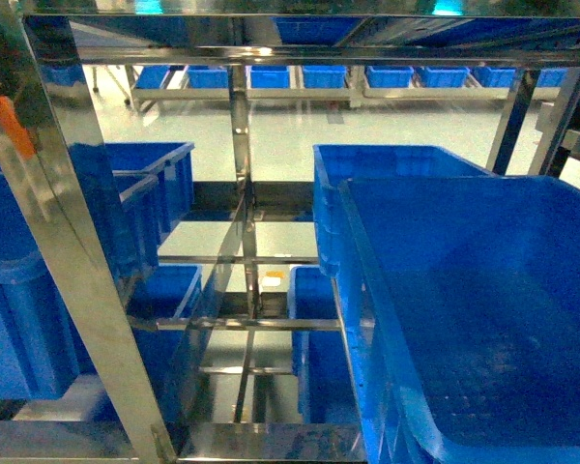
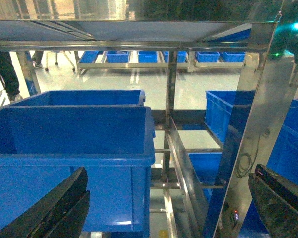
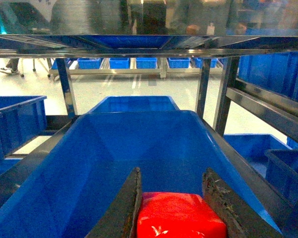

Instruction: Pick red block from blue box to shelf

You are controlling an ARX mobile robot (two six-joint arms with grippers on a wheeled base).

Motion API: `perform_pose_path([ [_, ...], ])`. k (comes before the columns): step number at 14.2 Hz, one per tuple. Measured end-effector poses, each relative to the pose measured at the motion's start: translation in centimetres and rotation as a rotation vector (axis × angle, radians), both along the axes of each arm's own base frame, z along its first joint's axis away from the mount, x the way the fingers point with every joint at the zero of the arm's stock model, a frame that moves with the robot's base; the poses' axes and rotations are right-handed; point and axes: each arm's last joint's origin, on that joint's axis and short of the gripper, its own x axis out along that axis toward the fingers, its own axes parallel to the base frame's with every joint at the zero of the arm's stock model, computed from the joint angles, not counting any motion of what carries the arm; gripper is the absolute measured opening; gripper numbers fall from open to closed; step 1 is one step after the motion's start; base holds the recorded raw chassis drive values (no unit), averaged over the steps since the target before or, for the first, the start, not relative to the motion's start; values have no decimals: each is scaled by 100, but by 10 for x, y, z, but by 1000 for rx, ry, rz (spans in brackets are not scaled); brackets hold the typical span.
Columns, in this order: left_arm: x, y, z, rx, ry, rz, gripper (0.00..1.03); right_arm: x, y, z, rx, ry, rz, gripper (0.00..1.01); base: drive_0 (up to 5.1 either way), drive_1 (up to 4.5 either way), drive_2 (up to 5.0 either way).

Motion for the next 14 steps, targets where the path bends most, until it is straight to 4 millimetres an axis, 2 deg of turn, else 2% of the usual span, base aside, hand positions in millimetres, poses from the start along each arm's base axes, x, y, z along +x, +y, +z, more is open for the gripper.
perform_pose_path([
  [14, 0, 0, 0, 0, 0, 0, 98, 0, 0, 0, 0, 0, 0, 29, 0, 0, 0],
])
